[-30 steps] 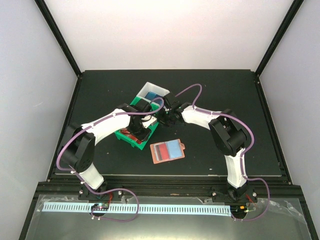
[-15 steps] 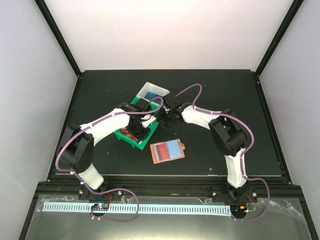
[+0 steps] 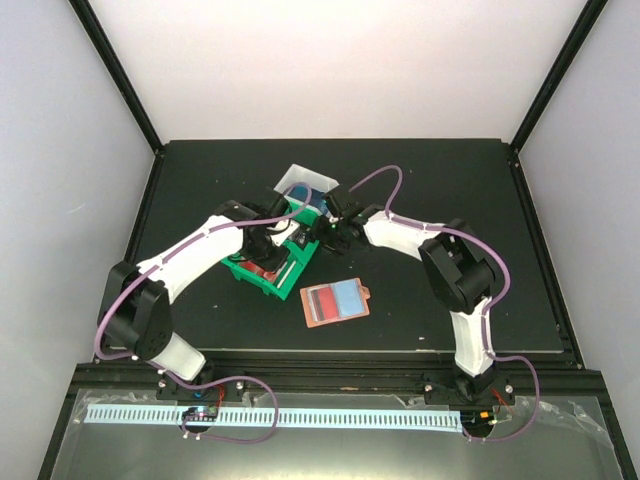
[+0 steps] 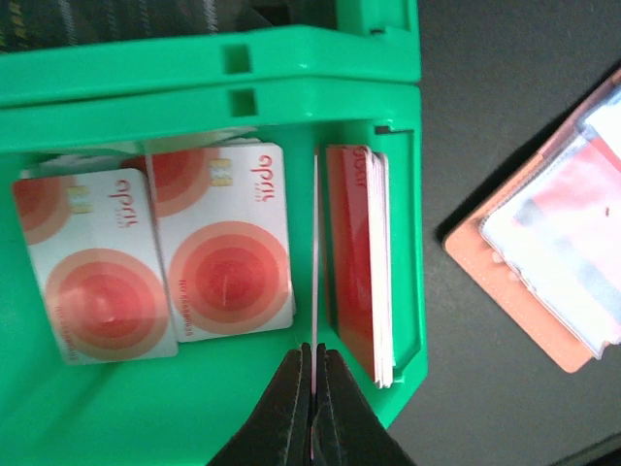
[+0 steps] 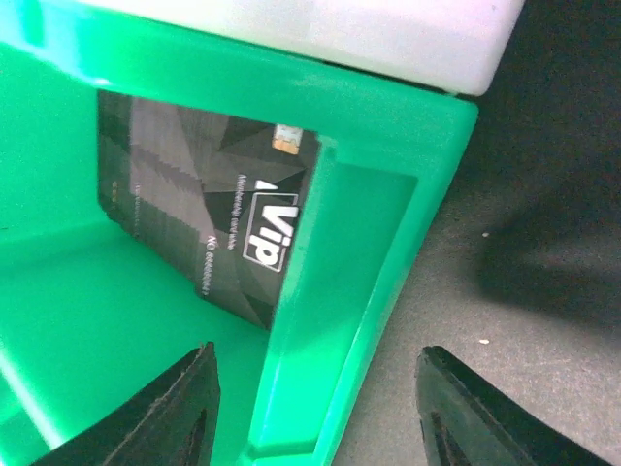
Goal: Put the credit cards into the card holder
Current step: Pick up the credit card from the storage box.
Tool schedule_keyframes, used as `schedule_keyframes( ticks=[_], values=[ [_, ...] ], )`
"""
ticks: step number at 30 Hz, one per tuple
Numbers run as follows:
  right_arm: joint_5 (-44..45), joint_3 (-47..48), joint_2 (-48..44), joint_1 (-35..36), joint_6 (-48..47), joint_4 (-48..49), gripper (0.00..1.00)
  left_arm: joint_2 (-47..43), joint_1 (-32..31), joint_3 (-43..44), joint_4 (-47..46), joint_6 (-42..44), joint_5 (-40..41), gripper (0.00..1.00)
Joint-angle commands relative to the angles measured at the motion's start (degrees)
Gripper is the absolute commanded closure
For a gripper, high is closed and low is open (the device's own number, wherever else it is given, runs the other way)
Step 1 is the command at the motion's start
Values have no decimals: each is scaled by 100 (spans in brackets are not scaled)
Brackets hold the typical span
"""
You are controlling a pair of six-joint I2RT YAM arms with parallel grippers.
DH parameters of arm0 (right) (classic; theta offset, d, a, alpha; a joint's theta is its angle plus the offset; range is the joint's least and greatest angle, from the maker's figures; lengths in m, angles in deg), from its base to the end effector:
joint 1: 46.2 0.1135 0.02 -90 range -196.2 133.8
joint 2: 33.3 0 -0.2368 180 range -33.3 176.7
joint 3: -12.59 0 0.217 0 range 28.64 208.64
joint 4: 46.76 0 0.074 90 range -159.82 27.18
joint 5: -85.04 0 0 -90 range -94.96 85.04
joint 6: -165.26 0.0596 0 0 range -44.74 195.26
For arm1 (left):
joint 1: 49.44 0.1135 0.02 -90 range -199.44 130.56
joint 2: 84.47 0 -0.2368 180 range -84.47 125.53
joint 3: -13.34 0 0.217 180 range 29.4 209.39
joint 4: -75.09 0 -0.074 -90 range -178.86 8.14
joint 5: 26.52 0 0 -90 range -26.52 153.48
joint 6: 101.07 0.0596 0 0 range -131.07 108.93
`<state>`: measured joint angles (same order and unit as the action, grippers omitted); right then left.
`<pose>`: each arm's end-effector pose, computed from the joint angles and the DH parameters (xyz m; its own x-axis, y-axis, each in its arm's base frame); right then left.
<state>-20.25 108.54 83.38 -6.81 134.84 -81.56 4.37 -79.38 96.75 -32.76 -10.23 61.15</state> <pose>0.3020 0.2683 0.1399 -0.9499 0.2963 -0.0991 0.1811 0.7807 0.5981 0.2241 -0.1318 0.1993 -0.8388 0.5000 -0.2156 0.5186 0.8542 -0.0365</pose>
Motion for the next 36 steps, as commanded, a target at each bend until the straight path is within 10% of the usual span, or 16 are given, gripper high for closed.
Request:
schedule_keyframes(
  ticks=[1, 12, 21, 36],
  values=[
    [104, -20, -665, -41, -261, -58, 40, -417, 83, 278, 24, -297, 515, 98],
    [-1529, -1605, -2919, -468, -1570, 757, 27, -1589, 93, 475, -940, -1589, -1794, 98],
    [-2822, -3224, -4789, -159, -392, 3016, 26, -2919, 84, -1067, -4139, -4632, -3456, 98],
    [-2269, -4371, -5478, 210, 478, 4715, 61, -4084, 51, -2855, -6689, -6500, -4346, 98]
  ],
)
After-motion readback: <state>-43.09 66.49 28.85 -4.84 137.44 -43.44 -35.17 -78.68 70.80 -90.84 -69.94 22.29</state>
